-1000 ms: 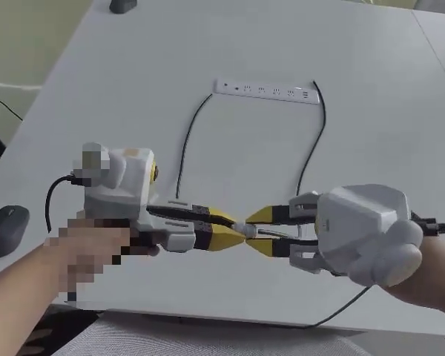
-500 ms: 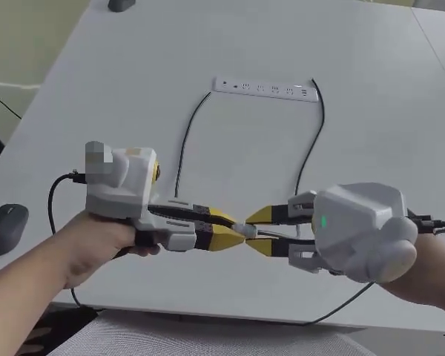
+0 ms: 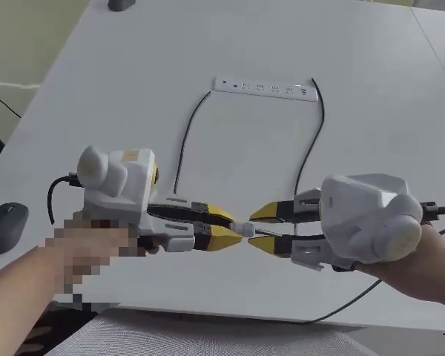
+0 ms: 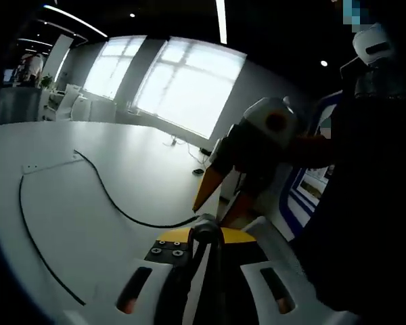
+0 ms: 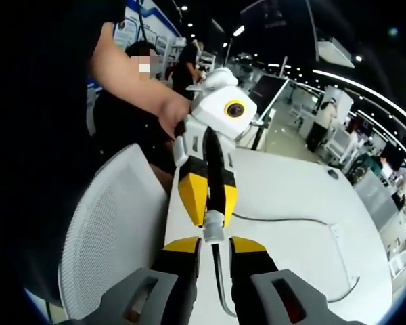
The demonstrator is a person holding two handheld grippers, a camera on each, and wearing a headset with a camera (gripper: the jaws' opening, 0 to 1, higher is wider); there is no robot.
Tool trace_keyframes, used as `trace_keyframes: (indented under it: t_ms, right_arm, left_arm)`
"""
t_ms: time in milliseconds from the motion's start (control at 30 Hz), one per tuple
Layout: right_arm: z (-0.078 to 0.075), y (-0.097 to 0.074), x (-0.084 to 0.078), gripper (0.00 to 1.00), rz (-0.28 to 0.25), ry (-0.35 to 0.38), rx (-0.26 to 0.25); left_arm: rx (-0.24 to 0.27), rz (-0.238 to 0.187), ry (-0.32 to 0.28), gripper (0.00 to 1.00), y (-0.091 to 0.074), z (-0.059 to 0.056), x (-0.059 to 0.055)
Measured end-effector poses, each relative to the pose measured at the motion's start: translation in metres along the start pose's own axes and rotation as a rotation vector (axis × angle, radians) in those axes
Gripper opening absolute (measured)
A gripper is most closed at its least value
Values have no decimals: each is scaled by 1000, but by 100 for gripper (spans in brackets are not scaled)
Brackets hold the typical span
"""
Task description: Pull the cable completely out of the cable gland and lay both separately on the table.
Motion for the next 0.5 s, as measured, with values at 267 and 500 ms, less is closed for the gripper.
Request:
trace_keyframes:
  t_ms: [267,500]
  right_arm:
    - [-2,-2,-16,13,9,139,-84]
    - [5,4,-18,12,30,119,-159]
  left_arm:
    - [47,25,95,15,0,0,3]
    - [65,39,125,14,2,-1,7]
Point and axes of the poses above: the centre of the closed fingertips' face, and the gripper's own axes: y roughly forward along the fingers, z roughly to its left, x roughly out of its top, the point moved 8 cm from there along -y, roughly backward along the fingers, and after that the axes turned 7 degrees about z, right-handed, at the moved point
